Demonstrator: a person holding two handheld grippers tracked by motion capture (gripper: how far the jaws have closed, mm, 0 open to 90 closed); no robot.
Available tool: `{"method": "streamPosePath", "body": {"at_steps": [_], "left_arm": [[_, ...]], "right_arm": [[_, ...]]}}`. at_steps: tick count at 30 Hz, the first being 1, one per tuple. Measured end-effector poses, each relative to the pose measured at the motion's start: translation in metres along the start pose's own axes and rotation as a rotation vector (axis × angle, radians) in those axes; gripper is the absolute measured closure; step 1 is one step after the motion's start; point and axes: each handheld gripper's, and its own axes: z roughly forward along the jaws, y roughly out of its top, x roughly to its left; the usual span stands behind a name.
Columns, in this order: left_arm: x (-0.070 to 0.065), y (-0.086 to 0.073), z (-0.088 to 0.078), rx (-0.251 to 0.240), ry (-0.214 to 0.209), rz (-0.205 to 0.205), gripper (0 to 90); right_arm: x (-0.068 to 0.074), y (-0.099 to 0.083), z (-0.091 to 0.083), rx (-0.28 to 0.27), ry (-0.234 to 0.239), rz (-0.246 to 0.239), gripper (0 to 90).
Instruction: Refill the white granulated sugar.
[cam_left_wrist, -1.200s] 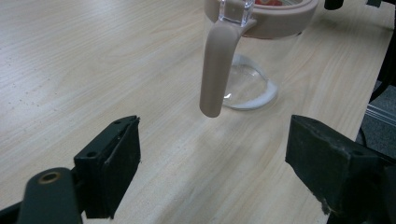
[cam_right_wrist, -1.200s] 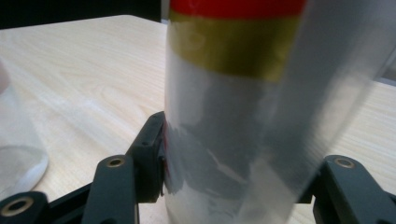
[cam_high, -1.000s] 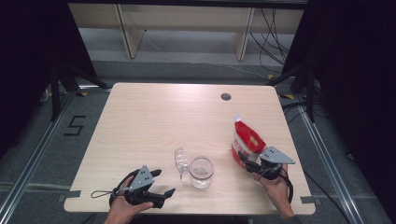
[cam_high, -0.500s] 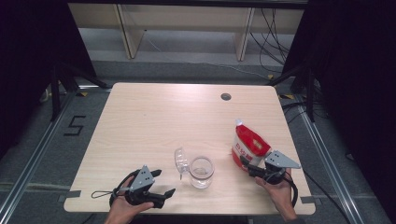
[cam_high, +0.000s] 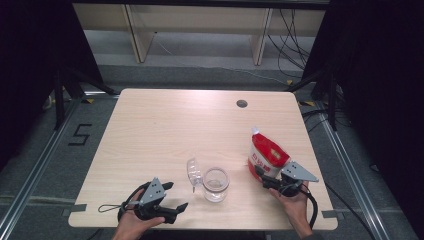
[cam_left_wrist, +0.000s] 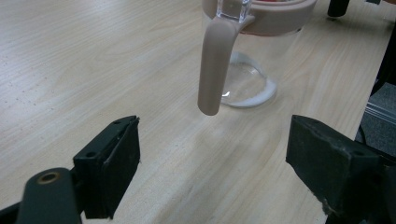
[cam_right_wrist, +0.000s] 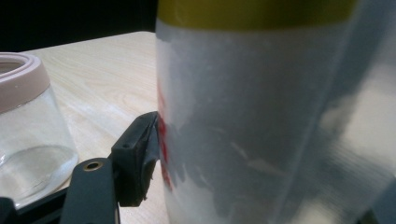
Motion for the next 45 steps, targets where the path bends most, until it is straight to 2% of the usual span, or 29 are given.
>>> {"method": "streamPosePath", "body": {"at_steps": [1, 2, 3, 5, 6, 7, 8, 9, 10, 11, 14, 15, 16, 17, 18, 22, 24, 25, 26, 28, 30, 31, 32, 33, 35, 40, 42, 43, 45], "left_arm": [[0.000, 0.000, 0.000, 0.001, 0.001, 0.002, 17.2], [0.000, 0.000, 0.000, 0.000, 0.000, 0.001, 17.3], [0.000, 0.000, 0.000, -0.003, -0.001, -0.004, 17.2], [0.000, 0.000, 0.001, -0.003, -0.001, -0.004, 17.2], [0.000, 0.000, 0.001, -0.003, -0.001, -0.004, 17.2], [-0.001, 0.000, 0.001, -0.003, 0.000, -0.004, 17.2], [0.000, 0.000, 0.001, 0.002, -0.003, -0.001, 17.2], [0.000, 0.000, 0.000, 0.008, -0.001, 0.006, 17.2], [-0.002, -0.001, 0.001, 0.005, -0.004, -0.026, 17.2], [-0.002, -0.001, 0.001, 0.005, -0.005, -0.026, 17.2], [-0.002, -0.001, 0.001, 0.004, -0.006, -0.028, 17.2], [-0.002, -0.001, 0.002, 0.003, -0.006, -0.028, 17.2], [-0.002, -0.001, 0.002, 0.005, -0.006, -0.027, 17.2], [0.000, -0.001, 0.002, 0.004, -0.009, 0.000, 17.2], [0.000, -0.001, 0.002, 0.004, -0.009, 0.003, 17.2], [-0.001, -0.001, 0.002, 0.002, -0.008, 0.001, 17.2], [-0.001, -0.001, 0.002, 0.000, -0.004, 0.003, 17.2], [0.000, -0.001, 0.002, 0.004, 0.005, 0.009, 17.2], [0.000, -0.001, 0.002, 0.007, -0.004, 0.009, 17.2], [0.000, -0.001, 0.002, 0.009, -0.005, 0.009, 17.2], [-0.001, -0.001, 0.002, 0.002, -0.007, 0.004, 17.2], [-0.001, -0.001, 0.002, 0.002, -0.006, 0.004, 17.2], [-0.001, -0.001, 0.002, 0.003, -0.007, 0.004, 17.2], [-0.001, -0.001, 0.002, 0.005, -0.008, 0.005, 17.3], [-0.002, -0.001, 0.002, -0.002, 0.001, 0.003, 17.3], [-0.001, -0.001, 0.002, 0.008, -0.009, 0.005, 17.3], [-0.001, -0.001, 0.002, 0.006, -0.009, 0.007, 17.3], [-0.001, -0.001, 0.002, 0.007, -0.011, 0.008, 17.4], [-0.001, -0.001, 0.002, 0.004, -0.007, 0.008, 17.4]], "right_arm": [[0.001, 0.000, 0.001, -0.006, 0.009, 0.008, 34.1], [-0.002, 0.000, 0.002, -0.005, 0.007, -0.029, 34.3], [-0.001, -0.001, 0.004, -0.025, 0.000, -0.006, 34.5], [-0.002, -0.001, 0.004, -0.020, 0.015, 0.002, 34.7], [-0.003, -0.001, 0.005, -0.023, 0.005, -0.008, 34.7], [-0.001, -0.002, 0.005, -0.022, -0.003, 0.011, 34.6], [-0.002, -0.002, 0.005, -0.032, -0.009, -0.007, 34.4], [-0.002, -0.003, 0.005, -0.019, -0.012, 0.007, 34.1], [-0.002, -0.003, 0.006, -0.026, -0.001, 0.009, 34.6], [-0.004, -0.005, 0.006, -0.037, 0.002, -0.008, 36.1], [-0.003, -0.005, 0.007, -0.042, 0.009, 0.007, 35.0], [-0.004, -0.005, 0.007, -0.039, 0.011, -0.005, 35.0], [-0.004, -0.005, 0.007, -0.044, 0.017, -0.008, 34.9], [-0.004, -0.005, 0.007, -0.042, 0.014, -0.005, 34.8], [-0.005, -0.005, 0.008, -0.043, 0.013, -0.010, 34.7], [-0.005, -0.005, 0.008, -0.046, 0.013, -0.018, 34.2], [-0.004, -0.005, 0.009, -0.049, 0.007, -0.001, 33.8], [-0.005, -0.004, 0.009, -0.056, 0.001, -0.020, 33.8], [-0.005, -0.004, 0.010, -0.062, 0.007, -0.007, 33.6], [-0.007, -0.005, 0.012, -0.076, 0.005, -0.021, 33.5], [-0.005, -0.005, 0.011, -0.081, -0.001, 0.023, 33.2], [-0.005, -0.005, 0.011, -0.072, 0.004, 0.029, 33.1], [-0.008, -0.005, 0.013, -0.100, -0.008, -0.013, 33.1], [-0.009, -0.005, 0.015, -0.127, -0.011, -0.025, 33.0], [-0.007, -0.005, 0.014, -0.102, 0.014, 0.006, 33.2], [-0.009, -0.004, 0.015, -0.095, 0.021, -0.006, 33.6], [-0.009, -0.004, 0.016, -0.093, 0.012, -0.023, 36.2], [-0.008, -0.004, 0.015, -0.094, 0.014, -0.004, 38.7], [-0.007, -0.004, 0.017, -0.114, 0.046, -0.020, 45.3]]}}
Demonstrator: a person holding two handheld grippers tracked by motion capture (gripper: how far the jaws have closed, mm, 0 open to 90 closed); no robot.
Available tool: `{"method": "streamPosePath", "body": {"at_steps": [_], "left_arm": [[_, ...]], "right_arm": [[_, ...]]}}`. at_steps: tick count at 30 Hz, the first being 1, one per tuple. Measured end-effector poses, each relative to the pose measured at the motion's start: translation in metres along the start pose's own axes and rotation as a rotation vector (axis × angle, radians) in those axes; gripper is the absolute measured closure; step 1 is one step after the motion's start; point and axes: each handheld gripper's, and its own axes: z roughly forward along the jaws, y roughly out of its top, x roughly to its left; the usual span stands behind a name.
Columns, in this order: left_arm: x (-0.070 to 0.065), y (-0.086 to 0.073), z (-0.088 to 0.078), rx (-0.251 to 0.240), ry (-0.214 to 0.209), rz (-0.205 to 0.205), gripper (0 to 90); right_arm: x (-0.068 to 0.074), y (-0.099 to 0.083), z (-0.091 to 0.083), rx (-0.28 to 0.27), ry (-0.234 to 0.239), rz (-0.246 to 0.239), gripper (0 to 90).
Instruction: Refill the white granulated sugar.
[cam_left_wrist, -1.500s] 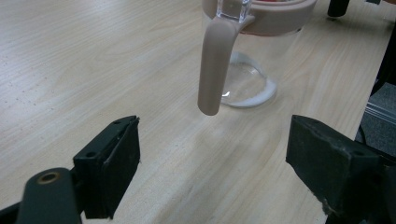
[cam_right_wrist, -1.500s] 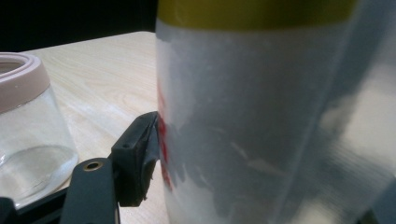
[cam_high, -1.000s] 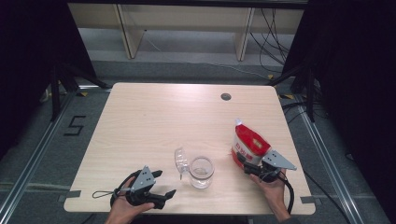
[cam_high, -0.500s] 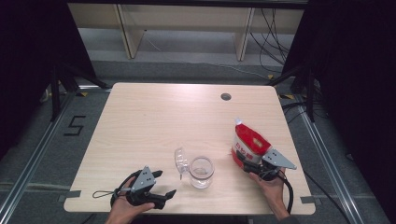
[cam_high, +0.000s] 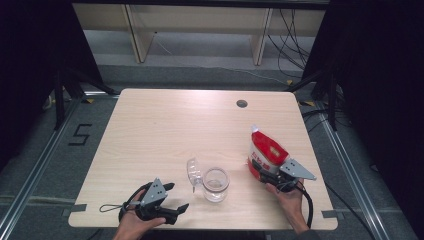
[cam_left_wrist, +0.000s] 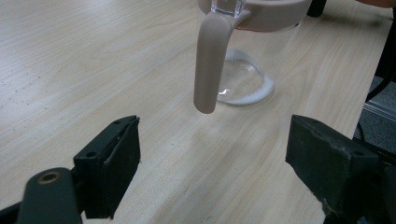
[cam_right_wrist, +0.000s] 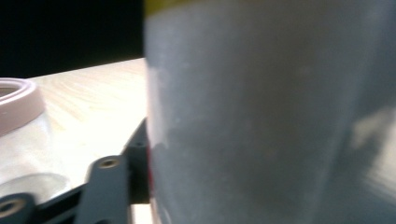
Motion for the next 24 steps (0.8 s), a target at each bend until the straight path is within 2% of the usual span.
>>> {"method": "streamPosePath", "body": {"at_steps": [1, 2, 3, 4, 5, 6, 7, 8, 9, 10, 11, 12, 13, 16, 18, 20, 21, 22, 23, 24], "left_arm": [[0.000, 0.000, 0.000, 0.001, 0.010, 0.005, 17.4], [0.000, 0.000, 0.000, -0.006, 0.006, -0.006, 17.4], [0.000, 0.000, 0.000, -0.013, 0.002, -0.010, 17.5], [0.000, 0.000, -0.001, -0.003, -0.005, -0.018, 17.5], [-0.001, 0.000, -0.001, -0.004, 0.004, -0.033, 17.5], [-0.001, 0.000, -0.001, -0.002, 0.003, -0.028, 17.6], [0.001, 0.001, -0.002, 0.001, -0.002, 0.006, 17.6], [0.001, 0.001, -0.002, -0.002, 0.000, 0.004, 17.6], [0.001, 0.001, -0.002, -0.004, 0.002, 0.003, 17.6], [0.001, 0.001, -0.002, -0.003, -0.001, 0.004, 17.6], [0.001, 0.001, -0.002, -0.010, -0.001, -0.005, 17.7], [-0.001, 0.001, -0.002, -0.012, 0.001, -0.032, 17.7], [-0.001, 0.001, -0.002, -0.002, 0.003, -0.032, 17.7], [-0.001, 0.001, -0.002, -0.003, 0.004, -0.034, 17.7], [-0.001, 0.001, -0.003, -0.001, 0.009, -0.033, 17.8], [0.000, 0.002, -0.004, -0.008, 0.005, -0.030, 17.8], [0.000, 0.002, -0.004, -0.007, 0.012, -0.031, 17.8], [0.000, 0.002, -0.005, -0.006, 0.014, -0.026, 17.8], [0.001, 0.002, -0.005, -0.005, 0.012, -0.011, 17.8], [0.002, 0.002, -0.004, -0.007, 0.007, -0.009, 17.8]], "right_arm": [[0.001, 0.001, 0.000, 0.009, 0.008, 0.009, 45.5], [0.002, 0.002, 0.000, 0.022, -0.002, -0.015, 45.9], [0.002, 0.003, 0.001, 0.027, -0.005, -0.016, 46.2], [0.006, 0.004, 0.000, 0.029, -0.025, 0.007, 46.5], [0.006, 0.005, 0.000, 0.037, -0.035, 0.005, 46.7], [0.005, 0.006, 0.000, 0.045, 0.007, -0.008, 46.9], [0.008, 0.007, -0.001, 0.060, -0.038, -0.003, 47.0], [0.009, 0.009, -0.001, 0.058, -0.035, -0.009, 47.2], [0.010, 0.010, -0.001, 0.059, -0.052, -0.052, 47.4], [0.013, 0.013, -0.003, 0.080, -0.047, -0.054, 47.6], [0.013, 0.015, -0.004, 0.096, -0.053, -0.093, 47.9], [0.013, 0.018, -0.005, 0.099, -0.054, -0.148, 48.0], [0.017, 0.020, -0.007, 0.115, -0.062, -0.151, 48.1], [0.022, 0.025, -0.013, 0.150, -0.069, -0.212, 48.4], [0.027, 0.030, -0.018, 0.167, -0.088, -0.286, 48.4], [0.032, 0.036, -0.021, 0.161, -0.098, -0.342, 48.5], [0.036, 0.040, -0.023, 0.160, -0.107, -0.350, 48.5], [0.037, 0.044, -0.025, 0.158, -0.109, -0.389, 48.5], [0.040, 0.047, -0.027, 0.158, -0.114, -0.396, 48.5], [0.043, 0.050, -0.029, 0.152, -0.114, -0.432, 48.6]]}}
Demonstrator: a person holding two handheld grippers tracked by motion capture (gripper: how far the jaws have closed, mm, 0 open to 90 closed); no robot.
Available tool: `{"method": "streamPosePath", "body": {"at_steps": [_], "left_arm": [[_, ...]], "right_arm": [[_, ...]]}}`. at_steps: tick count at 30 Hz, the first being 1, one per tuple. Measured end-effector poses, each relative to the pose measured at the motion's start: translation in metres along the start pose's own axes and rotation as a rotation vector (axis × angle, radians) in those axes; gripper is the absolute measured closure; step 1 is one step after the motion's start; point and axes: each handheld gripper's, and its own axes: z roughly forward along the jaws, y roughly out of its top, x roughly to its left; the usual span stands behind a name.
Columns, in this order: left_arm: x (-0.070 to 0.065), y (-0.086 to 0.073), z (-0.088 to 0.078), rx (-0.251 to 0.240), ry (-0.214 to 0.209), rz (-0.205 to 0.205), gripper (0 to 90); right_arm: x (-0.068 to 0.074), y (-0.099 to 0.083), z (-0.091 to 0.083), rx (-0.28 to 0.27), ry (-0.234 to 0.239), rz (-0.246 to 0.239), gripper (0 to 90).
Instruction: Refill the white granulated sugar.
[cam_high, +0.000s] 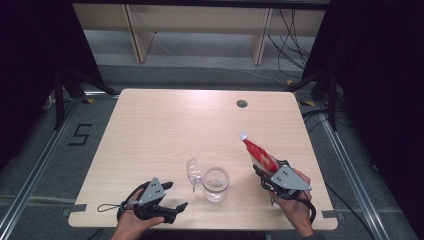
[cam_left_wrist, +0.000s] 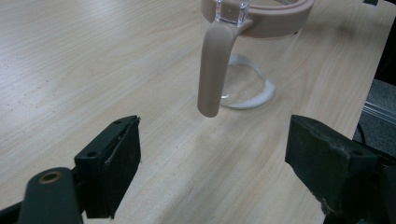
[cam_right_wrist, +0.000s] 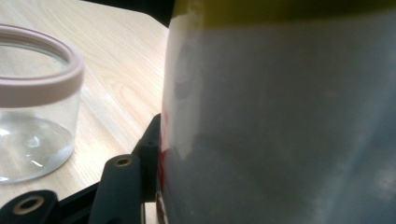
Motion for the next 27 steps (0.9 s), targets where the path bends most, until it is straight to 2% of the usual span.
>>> {"method": "streamPosePath", "body": {"at_steps": [2, 4, 6, 7, 10, 12, 13, 14, 16, 18, 19, 20, 22, 25, 27], "left_arm": [[-0.001, -0.001, 0.000, 0.010, 0.005, -0.019, 17.8], [-0.002, -0.001, 0.001, 0.003, 0.007, -0.024, 18.2], [-0.002, -0.001, 0.001, 0.001, 0.006, -0.023, 18.3], [-0.002, -0.001, 0.000, 0.001, 0.006, -0.023, 18.3], [-0.001, -0.001, 0.000, 0.001, 0.005, -0.026, 18.3], [-0.001, -0.001, 0.000, 0.000, 0.004, -0.030, 18.2], [-0.001, -0.001, 0.000, 0.002, 0.004, -0.029, 18.2], [-0.002, -0.001, 0.000, 0.000, 0.004, -0.028, 18.2], [-0.002, -0.001, 0.001, -0.006, 0.000, -0.027, 18.2], [-0.001, -0.001, 0.001, -0.001, 0.007, -0.023, 18.2], [-0.002, -0.002, 0.001, -0.005, 0.005, -0.031, 18.1], [-0.002, -0.002, 0.001, -0.002, 0.010, -0.033, 18.1], [-0.002, -0.002, 0.002, -0.002, 0.006, -0.027, 17.9], [-0.003, -0.002, 0.002, 0.009, -0.001, -0.029, 17.3], [-0.003, -0.002, 0.002, 0.011, -0.001, -0.030, 16.9]], "right_arm": [[0.005, 0.007, -0.006, 0.017, -0.009, -0.059, 48.6], [0.007, 0.013, -0.008, 0.036, -0.009, -0.143, 48.6], [0.011, 0.016, -0.010, 0.054, -0.008, -0.183, 48.6], [0.013, 0.017, -0.011, 0.064, -0.004, -0.180, 48.7], [0.018, 0.020, -0.013, 0.090, 0.002, -0.225, 48.7], [0.020, 0.022, -0.014, 0.116, -0.002, -0.298, 48.7], [0.022, 0.023, -0.015, 0.122, -0.003, -0.289, 48.7], [0.022, 0.024, -0.015, 0.121, 0.002, -0.318, 48.7], [0.026, 0.026, -0.017, 0.141, -0.001, -0.346, 48.8], [0.029, 0.029, -0.018, 0.154, -0.016, -0.422, 48.8], [0.030, 0.031, -0.019, 0.156, -0.030, -0.493, 48.8], [0.035, 0.032, -0.021, 0.188, -0.047, -0.507, 48.9], [0.039, 0.034, -0.022, 0.210, -0.064, -0.620, 48.9], [0.043, 0.035, -0.024, 0.220, -0.060, -0.643, 49.1], [0.044, 0.036, -0.024, 0.228, -0.066, -0.697, 49.1]]}}
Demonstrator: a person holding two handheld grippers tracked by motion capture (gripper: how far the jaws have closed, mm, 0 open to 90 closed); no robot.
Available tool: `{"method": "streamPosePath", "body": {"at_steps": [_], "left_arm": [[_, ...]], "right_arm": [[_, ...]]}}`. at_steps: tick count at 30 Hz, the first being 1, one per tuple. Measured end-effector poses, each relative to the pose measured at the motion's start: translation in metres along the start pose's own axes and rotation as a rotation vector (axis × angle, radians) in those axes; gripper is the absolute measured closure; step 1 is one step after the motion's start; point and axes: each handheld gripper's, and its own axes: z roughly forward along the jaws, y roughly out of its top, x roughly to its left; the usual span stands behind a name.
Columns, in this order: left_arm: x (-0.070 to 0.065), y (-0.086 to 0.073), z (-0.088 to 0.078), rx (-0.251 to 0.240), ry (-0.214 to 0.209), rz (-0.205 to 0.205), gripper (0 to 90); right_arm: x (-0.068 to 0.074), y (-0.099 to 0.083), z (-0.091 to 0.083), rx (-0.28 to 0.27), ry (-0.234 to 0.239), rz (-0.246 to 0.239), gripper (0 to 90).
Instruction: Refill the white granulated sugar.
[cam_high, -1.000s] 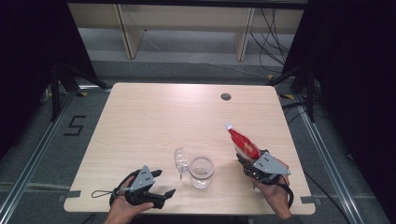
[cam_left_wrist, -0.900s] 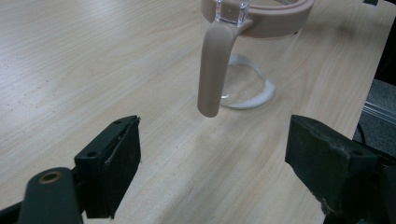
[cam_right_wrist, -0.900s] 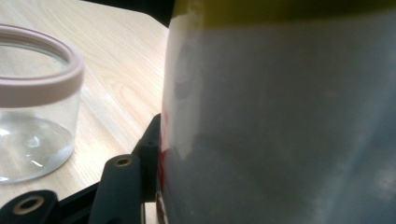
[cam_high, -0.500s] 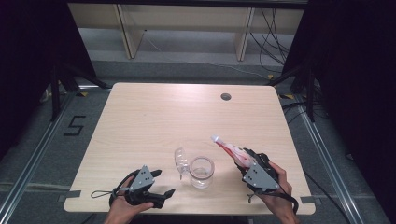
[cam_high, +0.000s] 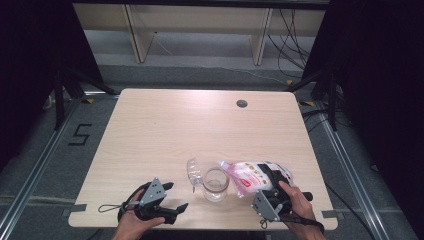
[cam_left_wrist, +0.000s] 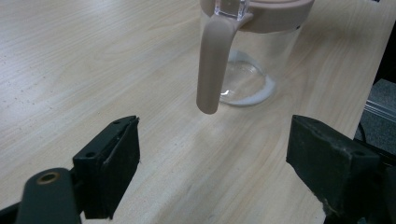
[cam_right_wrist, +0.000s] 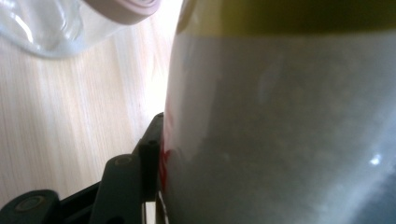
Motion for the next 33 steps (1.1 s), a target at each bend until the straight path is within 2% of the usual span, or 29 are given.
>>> {"method": "streamPosePath", "body": {"at_steps": [2, 3, 4, 5, 6, 7, 8, 9, 10, 11, 12, 13, 14, 15, 16, 18, 19, 20, 22, 26, 27, 29, 30, 31, 32, 33], "left_arm": [[-0.001, 0.000, 0.001, -0.011, -0.002, -0.007, 16.9], [0.000, 0.000, 0.001, -0.004, -0.002, -0.007, 16.9], [-0.001, 0.000, 0.001, -0.002, -0.005, -0.009, 16.9], [0.000, 0.000, 0.001, -0.001, 0.002, 0.000, 16.9], [0.000, 0.000, 0.001, 0.005, -0.005, 0.004, 16.9], [0.000, 0.000, 0.001, 0.005, -0.005, 0.003, 16.9], [0.000, 0.000, 0.001, 0.005, -0.005, -0.001, 16.9], [-0.001, 0.000, 0.001, -0.004, 0.002, -0.008, 16.9], [0.000, 0.000, 0.000, -0.002, -0.004, 0.007, 16.9], [0.000, 0.000, 0.001, -0.003, -0.001, -0.008, 16.9], [0.000, 0.000, 0.000, 0.005, -0.001, 0.000, 16.9], [0.000, 0.000, 0.000, 0.005, 0.000, 0.000, 16.9], [0.000, 0.000, 0.000, 0.006, -0.002, -0.001, 16.9], [0.000, 0.000, 0.001, 0.005, -0.002, -0.001, 16.9], [0.000, 0.000, 0.001, 0.004, -0.006, 0.005, 16.9], [-0.001, -0.001, 0.001, -0.002, -0.001, 0.003, 16.9], [-0.001, -0.001, 0.001, -0.001, 0.004, 0.004, 16.9], [-0.001, -0.001, 0.001, -0.004, 0.003, 0.002, 16.9], [0.000, 0.000, 0.001, 0.002, -0.005, 0.005, 16.9], [0.000, 0.000, 0.001, 0.004, -0.007, 0.005, 16.9], [0.000, 0.000, 0.001, 0.002, -0.003, 0.005, 16.9], [-0.001, -0.001, 0.001, -0.001, 0.004, 0.004, 16.9], [-0.001, -0.001, 0.001, -0.001, 0.005, 0.005, 16.9], [-0.001, -0.001, 0.001, -0.001, 0.005, 0.005, 16.9], [0.000, -0.001, 0.001, -0.003, 0.002, 0.005, 16.9], [0.000, 0.000, 0.001, 0.007, -0.002, 0.005, 16.9]], "right_arm": [[0.002, 0.003, -0.002, 0.021, 0.000, -0.017, 49.1], [0.002, 0.003, -0.001, 0.011, 0.002, -0.045, 49.2], [0.002, 0.004, -0.001, 0.013, 0.005, -0.050, 49.2], [-0.003, 0.007, -0.001, -0.004, -0.004, -0.150, 49.2], [0.000, 0.007, -0.002, 0.014, -0.004, -0.091, 49.2], [0.002, 0.007, -0.002, 0.022, 0.012, -0.080, 49.2], [-0.001, 0.009, -0.002, 0.017, 0.009, -0.139, 49.2], [0.002, 0.009, -0.003, 0.031, 0.018, -0.099, 49.3], [0.002, 0.009, -0.003, 0.034, 0.020, -0.108, 49.3], [0.000, 0.011, -0.003, 0.037, 0.018, -0.178, 49.2], [-0.001, 0.011, -0.002, 0.041, 0.016, -0.206, 49.3], [0.003, 0.011, -0.003, 0.070, 0.021, -0.187, 49.3], [0.003, 0.011, -0.002, 0.070, 0.018, -0.209, 49.3], [0.001, 0.011, -0.002, 0.063, 0.020, -0.260, 49.3], [0.002, 0.012, -0.003, 0.074, 0.016, -0.265, 49.3], [0.002, 0.011, -0.001, 0.051, 0.015, -0.281, 49.4], [0.003, 0.013, -0.002, 0.067, 0.017, -0.302, 49.4], [0.004, 0.013, -0.002, 0.087, 0.023, -0.299, 49.4], [0.005, 0.015, -0.003, 0.094, 0.015, -0.356, 49.5], [0.004, 0.017, -0.004, 0.091, 0.003, -0.399, 49.6], [0.005, 0.018, -0.005, 0.119, 0.011, -0.409, 49.6], [0.001, 0.020, -0.004, 0.098, 0.007, -0.489, 49.7], [0.001, 0.021, -0.005, 0.115, 0.016, -0.482, 49.7], [0.005, 0.019, -0.008, 0.148, 0.016, -0.416, 49.8], [0.001, 0.021, -0.007, 0.132, 0.021, -0.487, 49.8], [0.000, 0.021, -0.008, 0.143, 0.027, -0.512, 49.8]]}}
